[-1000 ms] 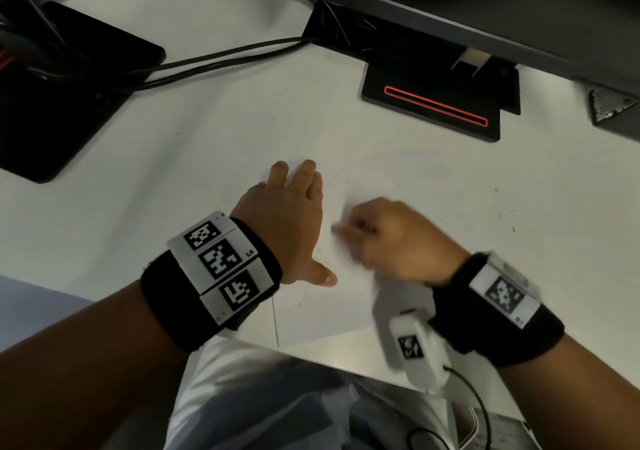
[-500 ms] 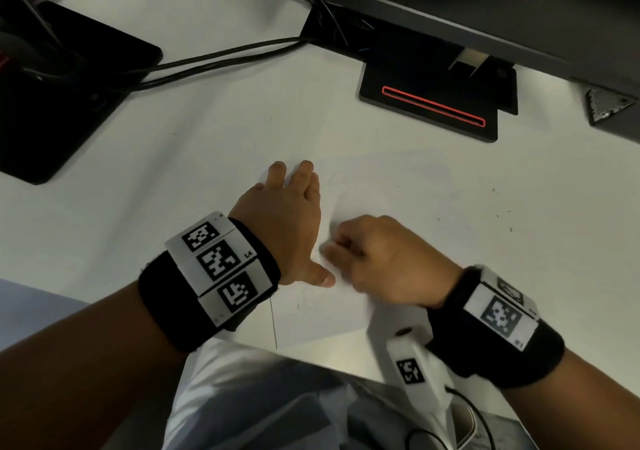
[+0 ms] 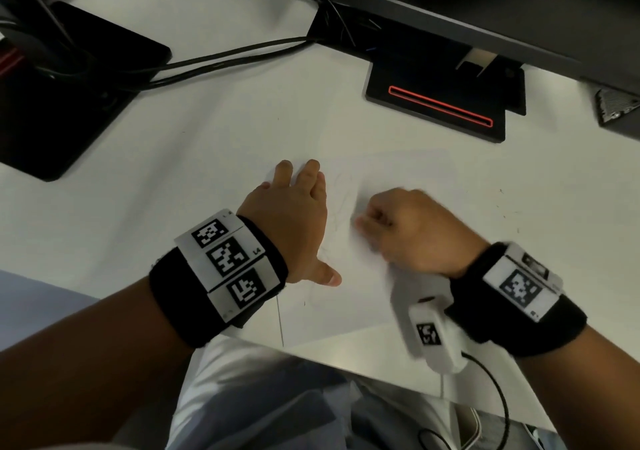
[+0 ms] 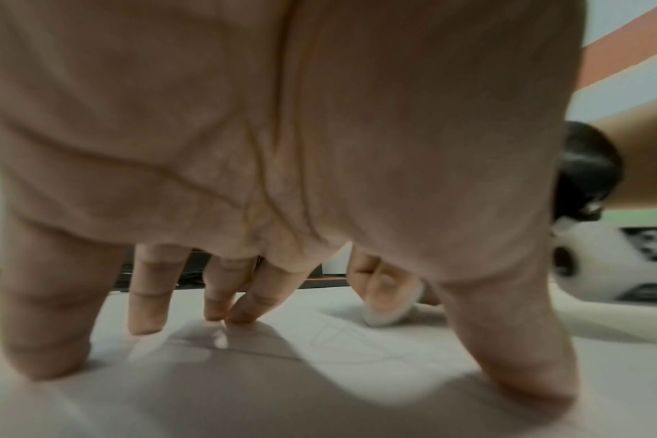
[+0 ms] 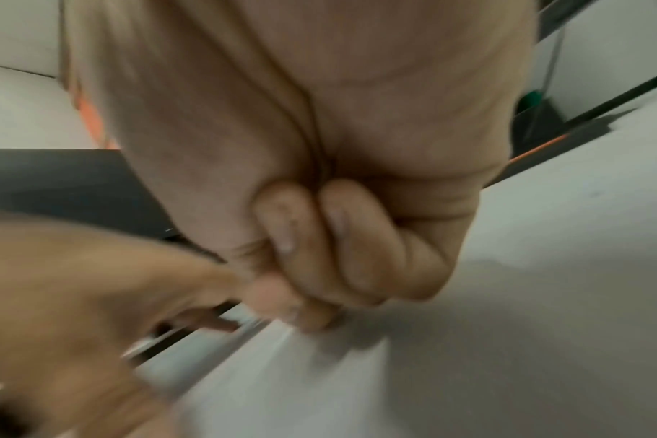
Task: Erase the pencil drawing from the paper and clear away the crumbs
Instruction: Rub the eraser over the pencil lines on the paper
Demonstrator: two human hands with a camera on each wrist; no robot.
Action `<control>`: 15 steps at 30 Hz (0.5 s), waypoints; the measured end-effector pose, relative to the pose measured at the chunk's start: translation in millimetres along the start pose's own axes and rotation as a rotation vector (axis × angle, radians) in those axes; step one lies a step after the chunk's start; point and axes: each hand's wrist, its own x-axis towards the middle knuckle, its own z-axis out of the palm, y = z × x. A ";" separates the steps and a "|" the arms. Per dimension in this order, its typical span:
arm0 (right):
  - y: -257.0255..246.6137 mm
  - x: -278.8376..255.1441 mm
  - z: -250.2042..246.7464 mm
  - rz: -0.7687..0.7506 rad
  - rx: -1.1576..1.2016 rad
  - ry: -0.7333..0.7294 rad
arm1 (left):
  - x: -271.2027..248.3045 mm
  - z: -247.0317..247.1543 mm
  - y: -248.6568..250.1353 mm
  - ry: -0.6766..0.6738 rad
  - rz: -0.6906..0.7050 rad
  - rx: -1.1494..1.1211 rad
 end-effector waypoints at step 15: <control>0.7 17.8 -8.0 0.032 -0.039 -0.034 | -0.2 -0.5 -0.9 0.012 -0.003 -0.004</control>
